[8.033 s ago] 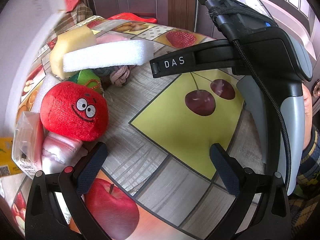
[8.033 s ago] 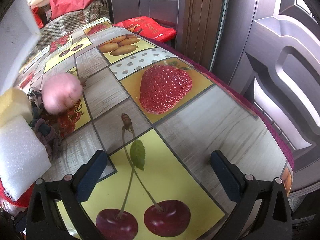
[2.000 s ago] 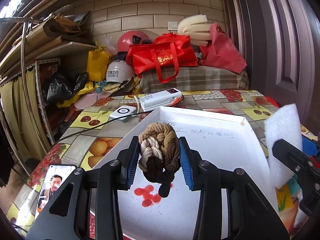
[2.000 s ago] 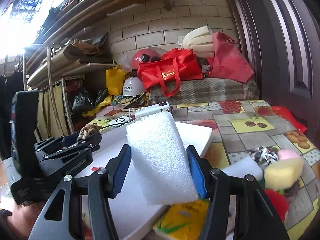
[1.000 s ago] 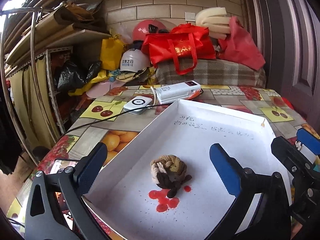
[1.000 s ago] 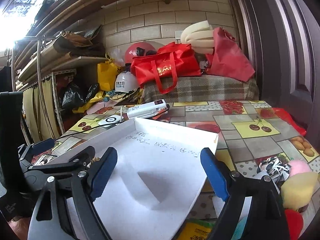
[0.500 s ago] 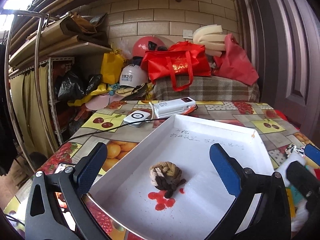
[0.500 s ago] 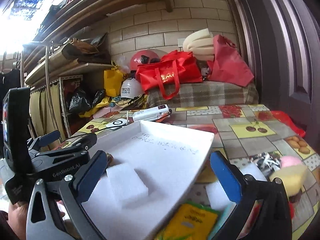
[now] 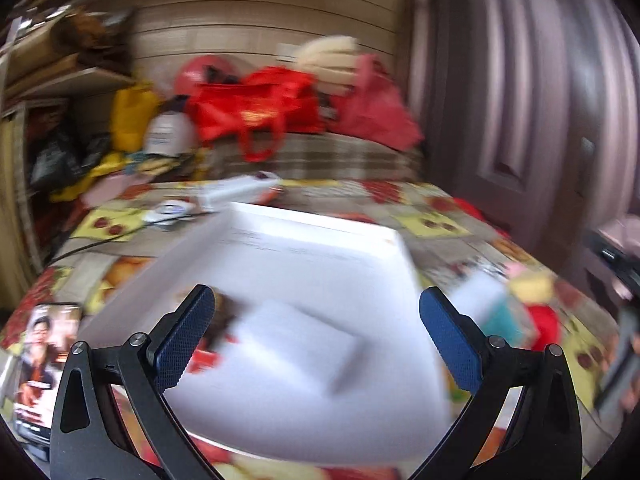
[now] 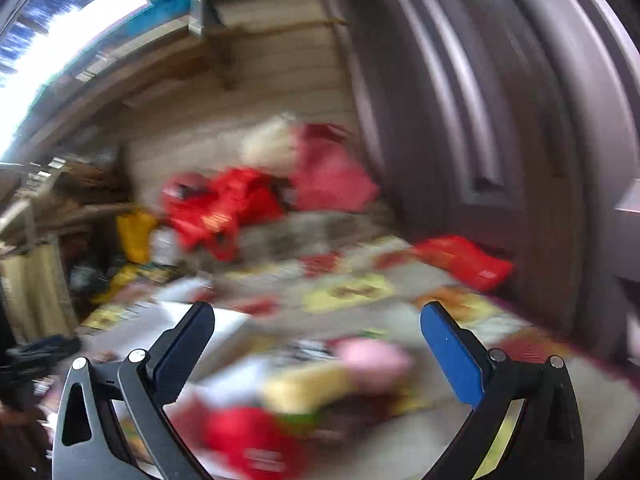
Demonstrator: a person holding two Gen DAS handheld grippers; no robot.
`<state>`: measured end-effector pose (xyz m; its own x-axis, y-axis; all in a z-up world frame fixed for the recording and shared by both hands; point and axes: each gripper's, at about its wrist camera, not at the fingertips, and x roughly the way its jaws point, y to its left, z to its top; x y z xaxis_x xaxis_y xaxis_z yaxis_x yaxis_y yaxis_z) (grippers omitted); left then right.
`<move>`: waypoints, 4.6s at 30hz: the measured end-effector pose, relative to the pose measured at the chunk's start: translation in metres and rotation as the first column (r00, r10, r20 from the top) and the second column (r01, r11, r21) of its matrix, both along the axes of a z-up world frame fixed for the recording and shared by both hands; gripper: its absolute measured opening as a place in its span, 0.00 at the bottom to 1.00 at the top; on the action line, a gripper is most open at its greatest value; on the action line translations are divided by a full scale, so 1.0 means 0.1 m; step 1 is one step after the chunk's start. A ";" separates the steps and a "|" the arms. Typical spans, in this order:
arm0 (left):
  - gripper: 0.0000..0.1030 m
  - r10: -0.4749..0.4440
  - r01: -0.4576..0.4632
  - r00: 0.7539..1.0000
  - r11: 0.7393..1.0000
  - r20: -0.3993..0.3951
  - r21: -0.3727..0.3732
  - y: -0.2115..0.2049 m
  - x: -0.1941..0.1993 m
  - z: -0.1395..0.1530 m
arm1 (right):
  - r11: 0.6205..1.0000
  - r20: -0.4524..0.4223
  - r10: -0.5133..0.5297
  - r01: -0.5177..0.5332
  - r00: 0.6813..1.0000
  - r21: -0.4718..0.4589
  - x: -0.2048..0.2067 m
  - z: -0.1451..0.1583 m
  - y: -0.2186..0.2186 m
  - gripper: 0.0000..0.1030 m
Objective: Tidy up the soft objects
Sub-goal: 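Grasp the white cloth with the left gripper while the right grasps the red plush ball, then place the white cloth in the box with the left gripper while the right places the red plush ball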
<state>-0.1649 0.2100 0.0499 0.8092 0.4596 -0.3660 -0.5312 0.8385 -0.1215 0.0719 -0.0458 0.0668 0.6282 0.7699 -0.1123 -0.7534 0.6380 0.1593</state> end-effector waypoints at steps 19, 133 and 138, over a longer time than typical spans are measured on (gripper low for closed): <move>0.81 -0.507 0.501 0.793 0.858 -0.338 -0.112 -1.30 0.92 -0.28 | 0.932 -0.275 0.274 -0.324 0.922 -0.160 0.19 -0.20 -0.08 0.94; 0.36 0.233 -0.231 0.970 0.972 -0.076 0.033 0.77 0.01 -0.10 | 0.912 -0.001 0.340 -0.330 0.940 -0.243 -0.94 -0.21 1.75 0.44; 0.36 0.246 -0.247 0.965 0.969 -0.088 -0.006 0.89 0.02 -0.12 | 0.911 -0.017 0.331 -0.324 0.943 -0.255 -0.92 -0.21 1.91 0.44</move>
<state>-0.1630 0.2992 0.0374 0.6369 0.6342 -0.4384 -0.7302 0.6786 -0.0791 -0.0197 0.1453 0.0457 0.3507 0.8818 -0.3153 -0.9287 0.3709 0.0044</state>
